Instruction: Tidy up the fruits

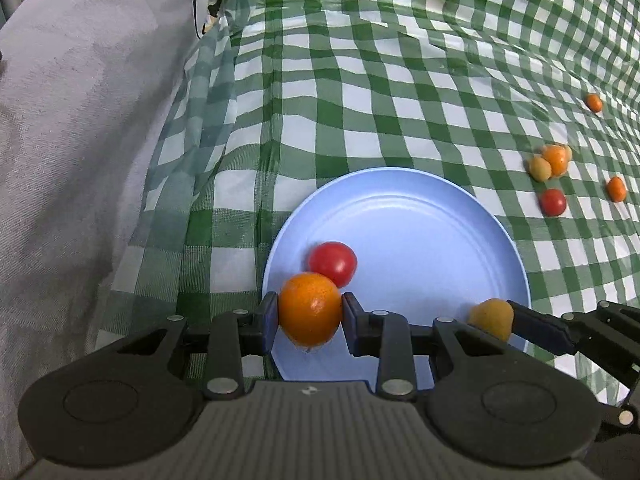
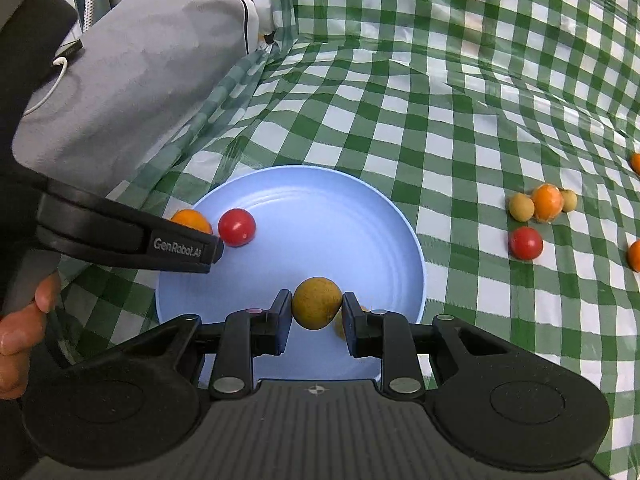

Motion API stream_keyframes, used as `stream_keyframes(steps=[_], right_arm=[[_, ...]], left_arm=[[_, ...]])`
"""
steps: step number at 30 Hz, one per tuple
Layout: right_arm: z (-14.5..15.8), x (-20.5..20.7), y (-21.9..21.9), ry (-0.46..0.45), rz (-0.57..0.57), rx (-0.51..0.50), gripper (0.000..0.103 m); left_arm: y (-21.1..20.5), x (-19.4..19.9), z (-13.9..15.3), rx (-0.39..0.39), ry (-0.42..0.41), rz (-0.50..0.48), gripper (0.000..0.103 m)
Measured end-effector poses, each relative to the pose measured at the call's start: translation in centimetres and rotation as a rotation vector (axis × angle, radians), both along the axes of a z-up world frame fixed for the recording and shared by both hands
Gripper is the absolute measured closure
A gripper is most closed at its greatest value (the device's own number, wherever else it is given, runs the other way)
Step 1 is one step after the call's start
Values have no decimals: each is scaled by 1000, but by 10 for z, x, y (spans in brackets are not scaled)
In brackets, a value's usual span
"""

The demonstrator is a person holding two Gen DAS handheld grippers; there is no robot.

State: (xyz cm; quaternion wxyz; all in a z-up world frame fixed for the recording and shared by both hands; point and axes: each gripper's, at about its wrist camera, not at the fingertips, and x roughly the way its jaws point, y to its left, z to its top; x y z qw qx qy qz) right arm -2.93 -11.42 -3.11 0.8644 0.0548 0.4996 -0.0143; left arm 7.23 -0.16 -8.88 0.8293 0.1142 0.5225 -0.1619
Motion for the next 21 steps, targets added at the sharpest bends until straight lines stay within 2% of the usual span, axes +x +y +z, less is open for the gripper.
stream_keyframes(steps=[1,2,3,5,8,13,18,21], right_arm=[[0,1,1,-3,1,-2,74],[0,2,1,-6,-2,-6,73],[1,3,1,-8,-5,-6,68],[3,5,0,-10,-9,-4,40],[15,1,1,-35,-22,-23,18],[38,-24,4,-43,-16,-60,7],[62,-59,10,-50,-18,-74,4],[80,-77,19,-81,-18,-75,3]], left_arm=[[0,2,0,-5,1,-9,40],[-1,3,1,-10,-1,-23,25],[-3,3,4,-9,-15,-30,2],[-3,-1,14,-15,-81,-39,1],[-4,-10,29,11,-128,-67,1],[9,-46,54,1,-179,-57,1],[32,-88,77,-26,-184,18,1],[41,-112,89,-39,-193,15,0]])
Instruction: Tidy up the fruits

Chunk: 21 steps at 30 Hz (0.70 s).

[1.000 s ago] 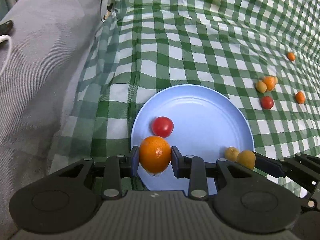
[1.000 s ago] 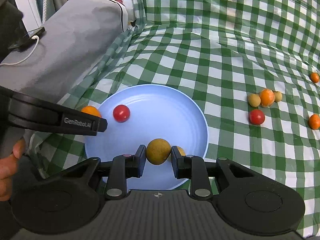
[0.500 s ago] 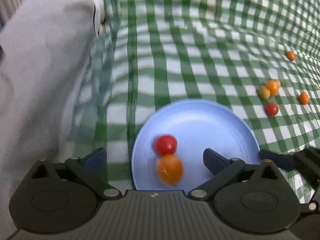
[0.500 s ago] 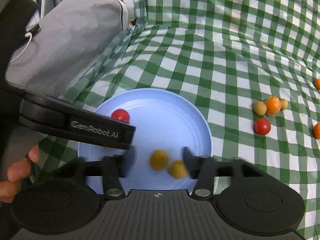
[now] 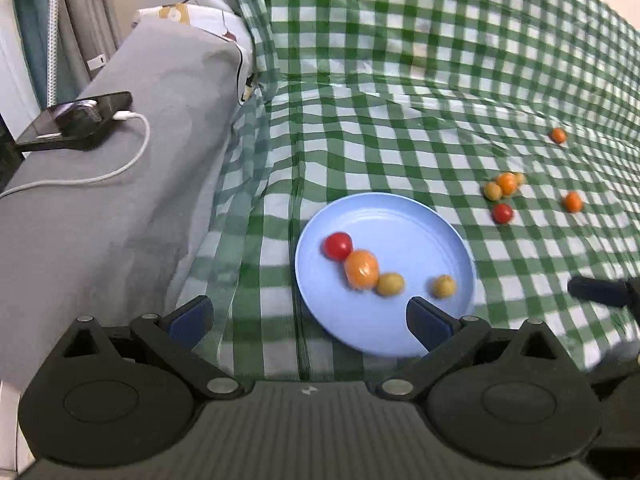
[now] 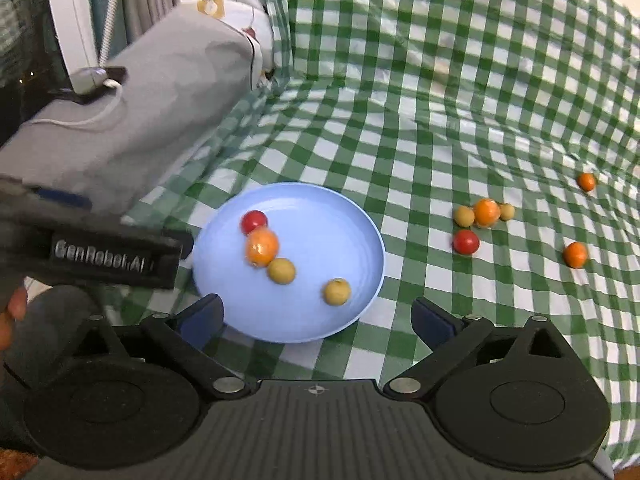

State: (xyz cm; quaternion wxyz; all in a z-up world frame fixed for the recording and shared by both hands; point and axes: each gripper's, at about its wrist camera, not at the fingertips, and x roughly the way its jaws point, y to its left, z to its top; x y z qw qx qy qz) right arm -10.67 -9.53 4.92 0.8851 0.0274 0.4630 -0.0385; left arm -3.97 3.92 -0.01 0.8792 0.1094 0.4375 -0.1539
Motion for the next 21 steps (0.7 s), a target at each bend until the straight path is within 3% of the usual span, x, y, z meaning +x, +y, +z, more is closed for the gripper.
stream_keyframes(steps=[6,21], right_arm=[[28,-31,19,-85,0,-54,1],[54,-71,27,-154,-34,-52,1]], left_arm=[[14,-30,20,-17,-43,39,0],[26,-59,46,3,-116,60,0]])
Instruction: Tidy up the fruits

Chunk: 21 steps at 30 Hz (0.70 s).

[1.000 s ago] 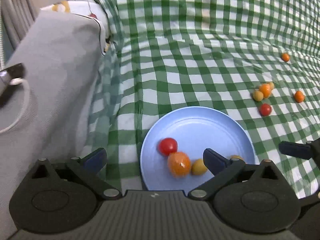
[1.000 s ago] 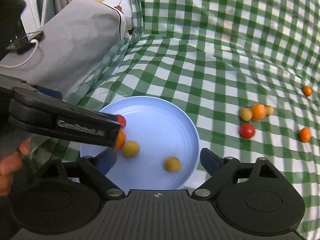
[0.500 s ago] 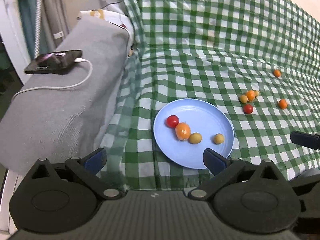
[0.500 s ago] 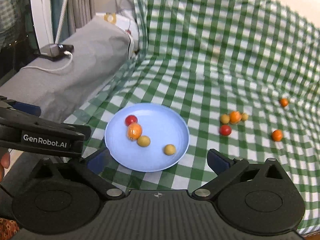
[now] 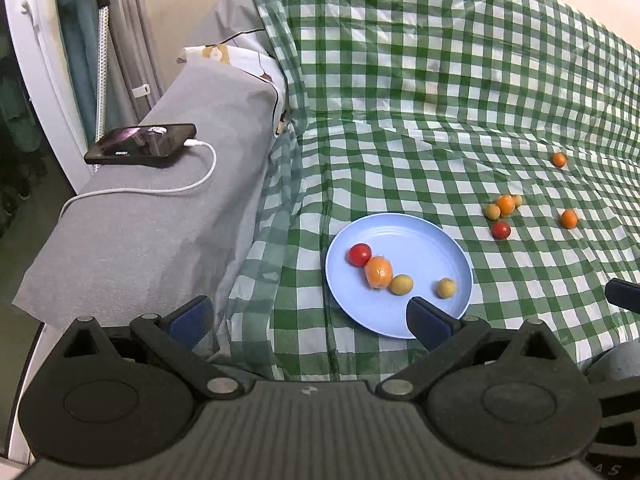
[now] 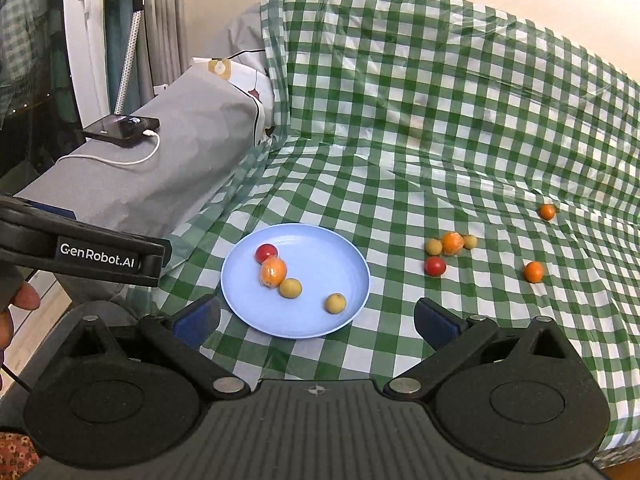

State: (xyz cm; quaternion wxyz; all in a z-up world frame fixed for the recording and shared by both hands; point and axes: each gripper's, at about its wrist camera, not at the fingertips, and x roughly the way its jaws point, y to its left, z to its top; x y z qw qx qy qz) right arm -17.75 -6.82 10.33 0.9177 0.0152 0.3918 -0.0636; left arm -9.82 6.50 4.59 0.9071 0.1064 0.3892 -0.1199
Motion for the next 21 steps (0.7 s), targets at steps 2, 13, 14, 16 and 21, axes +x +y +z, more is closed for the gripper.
stream_keyframes(steps=[2,13,14,16,21], right_arm=[[1,-1,1,0,6,-3,1],[5,-2,-3,-6,-1,4,1],[4,-2,-3,-6,-2,4,1],[4,-1,-4,-4,-5,7,1],[2,2,-3,0,-7,12,1]], left_arm=[[0,-1,2,1,-5,1,0],[0,0,2,6,14,5,0],[0,1,1,7,14,5,0],[-1,1,1,10,16,4,0],[-1,3,0,15,20,3,0]])
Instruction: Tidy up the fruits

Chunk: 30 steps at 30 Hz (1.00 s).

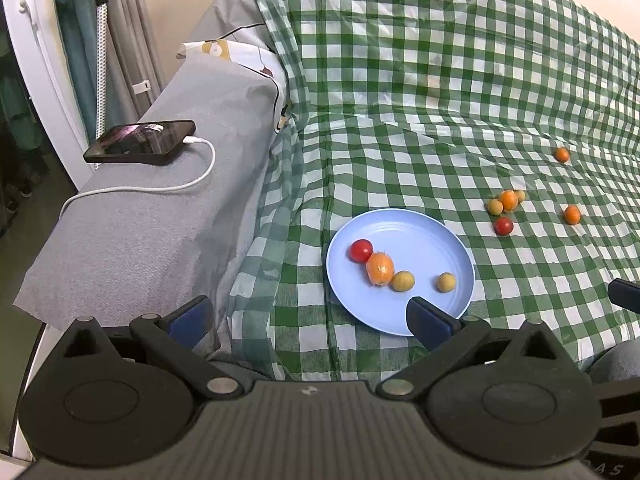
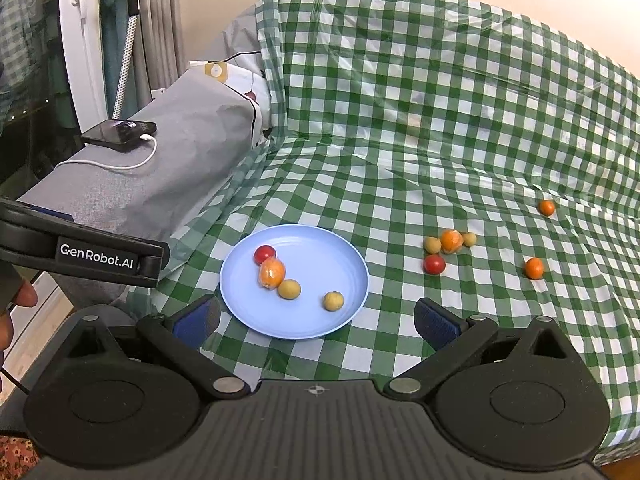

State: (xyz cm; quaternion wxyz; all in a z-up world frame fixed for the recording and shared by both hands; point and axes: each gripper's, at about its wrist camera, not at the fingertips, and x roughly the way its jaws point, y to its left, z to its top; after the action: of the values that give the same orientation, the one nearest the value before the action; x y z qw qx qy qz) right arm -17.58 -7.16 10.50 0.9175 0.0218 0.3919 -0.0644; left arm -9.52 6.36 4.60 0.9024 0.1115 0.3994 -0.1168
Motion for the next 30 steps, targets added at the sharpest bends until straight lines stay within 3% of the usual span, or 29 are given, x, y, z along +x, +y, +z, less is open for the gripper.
stream_keyframes(steps=[30], right_arm=[[-22,12,-2,20,-28,56,1]], left_arm=[[-21,16,-5,40,16,-22,0]])
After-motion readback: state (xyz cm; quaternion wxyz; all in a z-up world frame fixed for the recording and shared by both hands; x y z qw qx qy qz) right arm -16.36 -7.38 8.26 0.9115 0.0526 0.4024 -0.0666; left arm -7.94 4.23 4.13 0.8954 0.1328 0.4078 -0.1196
